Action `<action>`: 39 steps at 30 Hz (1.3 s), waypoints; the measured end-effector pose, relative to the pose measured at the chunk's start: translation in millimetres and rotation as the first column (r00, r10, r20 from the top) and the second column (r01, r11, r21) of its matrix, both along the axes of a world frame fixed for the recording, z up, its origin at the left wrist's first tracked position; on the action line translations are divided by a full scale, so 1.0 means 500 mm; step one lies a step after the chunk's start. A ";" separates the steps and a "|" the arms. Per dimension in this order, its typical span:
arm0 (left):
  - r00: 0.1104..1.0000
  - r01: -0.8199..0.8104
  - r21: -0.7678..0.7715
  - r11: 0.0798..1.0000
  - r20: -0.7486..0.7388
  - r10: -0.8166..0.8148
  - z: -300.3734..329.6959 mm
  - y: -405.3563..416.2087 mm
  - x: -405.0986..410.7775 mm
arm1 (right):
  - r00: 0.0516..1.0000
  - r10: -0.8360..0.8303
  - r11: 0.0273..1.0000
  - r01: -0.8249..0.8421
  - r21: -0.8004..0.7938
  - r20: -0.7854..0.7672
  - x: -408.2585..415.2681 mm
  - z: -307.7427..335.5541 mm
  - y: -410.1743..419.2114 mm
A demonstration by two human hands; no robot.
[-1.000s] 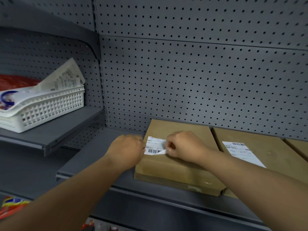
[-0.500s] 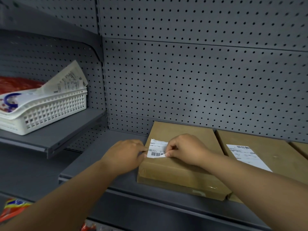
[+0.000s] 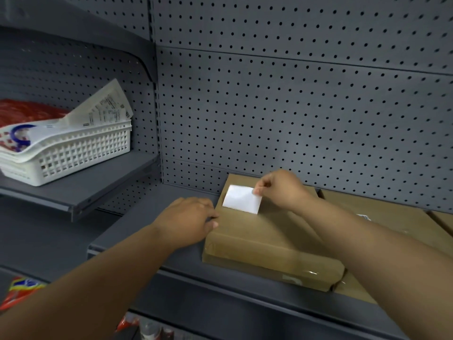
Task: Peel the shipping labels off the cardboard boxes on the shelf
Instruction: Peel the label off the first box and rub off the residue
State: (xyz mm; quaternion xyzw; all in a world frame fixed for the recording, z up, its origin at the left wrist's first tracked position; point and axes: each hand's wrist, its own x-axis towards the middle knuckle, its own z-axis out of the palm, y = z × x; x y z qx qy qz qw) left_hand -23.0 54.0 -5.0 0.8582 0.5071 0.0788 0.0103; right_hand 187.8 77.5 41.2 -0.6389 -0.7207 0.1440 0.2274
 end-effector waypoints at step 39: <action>0.910 -0.084 0.232 0.969 0.414 -0.021 0.089 0.043 0.038 | 0.917 -0.162 0.983 0.184 0.027 -0.365 0.010 -0.028 -0.006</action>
